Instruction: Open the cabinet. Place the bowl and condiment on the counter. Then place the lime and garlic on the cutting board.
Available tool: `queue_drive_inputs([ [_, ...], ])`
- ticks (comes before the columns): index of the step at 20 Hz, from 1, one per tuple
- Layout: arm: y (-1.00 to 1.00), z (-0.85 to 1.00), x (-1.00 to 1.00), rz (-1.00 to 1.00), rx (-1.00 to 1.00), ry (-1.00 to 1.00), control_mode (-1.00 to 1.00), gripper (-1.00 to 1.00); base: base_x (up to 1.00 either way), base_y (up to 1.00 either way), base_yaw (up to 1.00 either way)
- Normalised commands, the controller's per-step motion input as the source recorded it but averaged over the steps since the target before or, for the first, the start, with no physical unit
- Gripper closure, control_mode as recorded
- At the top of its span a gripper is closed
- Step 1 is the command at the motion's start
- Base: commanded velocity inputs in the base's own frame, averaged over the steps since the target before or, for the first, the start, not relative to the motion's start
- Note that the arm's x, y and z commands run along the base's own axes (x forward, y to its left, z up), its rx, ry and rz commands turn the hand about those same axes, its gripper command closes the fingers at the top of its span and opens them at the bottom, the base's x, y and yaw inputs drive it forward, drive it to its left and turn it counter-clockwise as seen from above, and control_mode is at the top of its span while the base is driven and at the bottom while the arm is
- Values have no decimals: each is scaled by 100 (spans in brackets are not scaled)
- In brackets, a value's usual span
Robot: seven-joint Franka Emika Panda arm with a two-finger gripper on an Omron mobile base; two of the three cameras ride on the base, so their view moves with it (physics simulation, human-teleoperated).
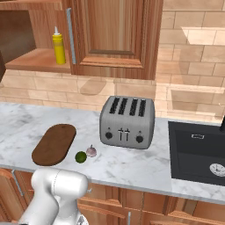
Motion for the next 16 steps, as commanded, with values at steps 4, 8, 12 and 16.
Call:
queue_drive_inputs([
  [4,-36,-6,61,5,24,7,-100,-100,0,0,0],
  [8,-21,0,61,2,18,0,-100,-100,0,0,0],
  [12,-13,-4,57,1,19,0,-100,-100,0,0,0],
  [16,0,-6,59,2,17,-19,-100,-100,0,0,0],
])
